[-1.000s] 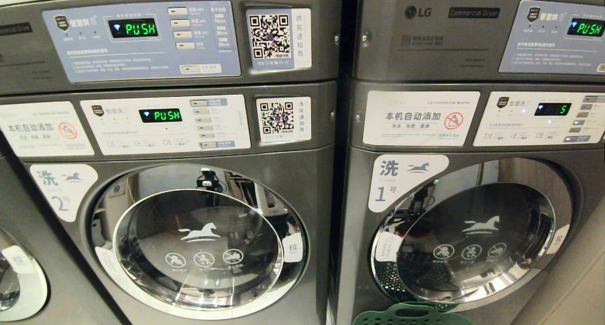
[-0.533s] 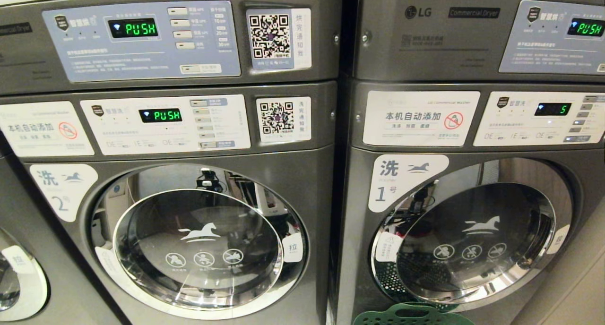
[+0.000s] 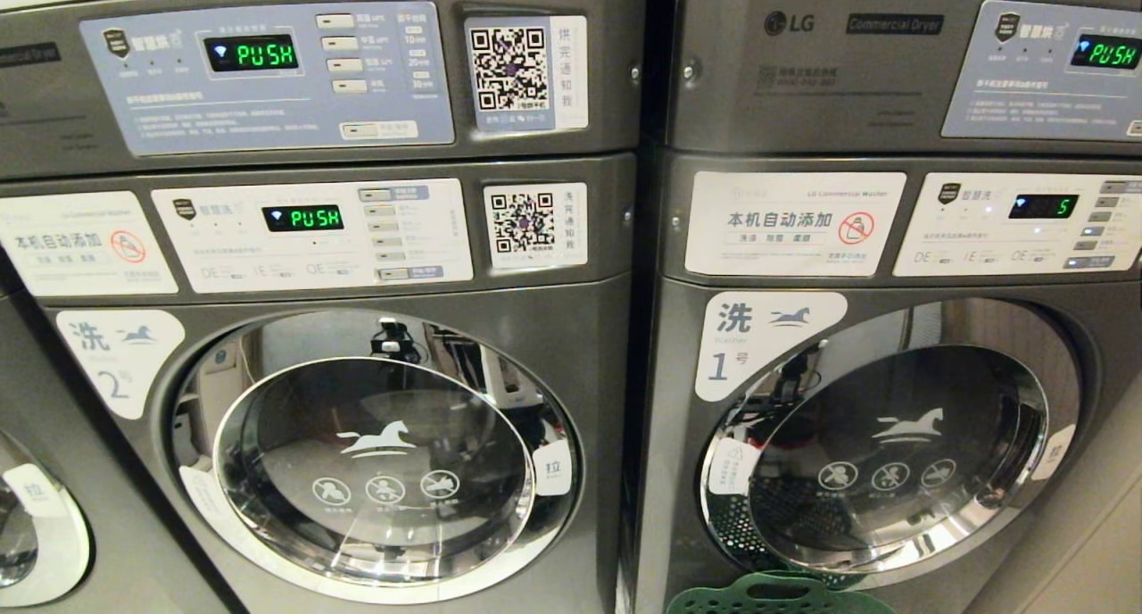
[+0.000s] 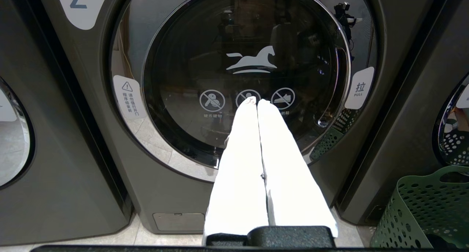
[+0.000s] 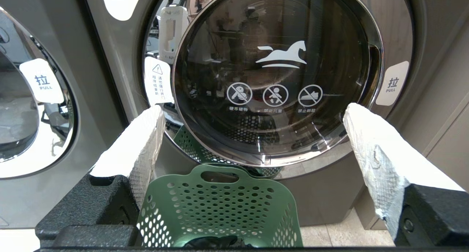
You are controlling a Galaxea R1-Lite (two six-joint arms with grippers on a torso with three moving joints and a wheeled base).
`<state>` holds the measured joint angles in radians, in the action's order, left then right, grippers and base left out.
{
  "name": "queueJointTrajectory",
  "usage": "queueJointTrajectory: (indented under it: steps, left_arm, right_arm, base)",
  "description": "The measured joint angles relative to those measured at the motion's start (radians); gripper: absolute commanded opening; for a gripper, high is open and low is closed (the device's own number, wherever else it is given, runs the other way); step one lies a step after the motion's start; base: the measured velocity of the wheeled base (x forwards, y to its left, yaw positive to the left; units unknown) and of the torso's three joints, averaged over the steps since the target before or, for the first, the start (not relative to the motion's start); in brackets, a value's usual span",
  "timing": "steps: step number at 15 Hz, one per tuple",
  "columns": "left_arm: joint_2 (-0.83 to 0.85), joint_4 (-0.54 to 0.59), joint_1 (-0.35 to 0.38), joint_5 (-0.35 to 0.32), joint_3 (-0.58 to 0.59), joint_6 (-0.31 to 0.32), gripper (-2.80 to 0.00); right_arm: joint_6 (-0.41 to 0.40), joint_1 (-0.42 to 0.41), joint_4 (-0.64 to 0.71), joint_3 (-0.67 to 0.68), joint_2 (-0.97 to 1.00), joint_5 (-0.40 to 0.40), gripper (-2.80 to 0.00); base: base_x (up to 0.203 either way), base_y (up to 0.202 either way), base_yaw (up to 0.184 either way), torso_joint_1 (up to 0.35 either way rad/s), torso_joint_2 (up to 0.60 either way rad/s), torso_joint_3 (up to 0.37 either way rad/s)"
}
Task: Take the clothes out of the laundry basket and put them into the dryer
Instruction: Take the clothes out of the basket
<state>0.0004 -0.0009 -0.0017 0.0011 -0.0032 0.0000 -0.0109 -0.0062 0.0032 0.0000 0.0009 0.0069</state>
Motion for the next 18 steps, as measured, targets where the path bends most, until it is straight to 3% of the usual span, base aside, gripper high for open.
queueJointTrajectory:
  steps: [18]
  left_arm:
    - [0.0,0.0,0.0,0.0,0.0,0.0,-2.8]
  right_arm:
    - [0.005,0.0,0.0,0.0,0.0,-0.002,0.0]
  base:
    - [0.0,0.0,0.0,0.0,0.0,0.0]
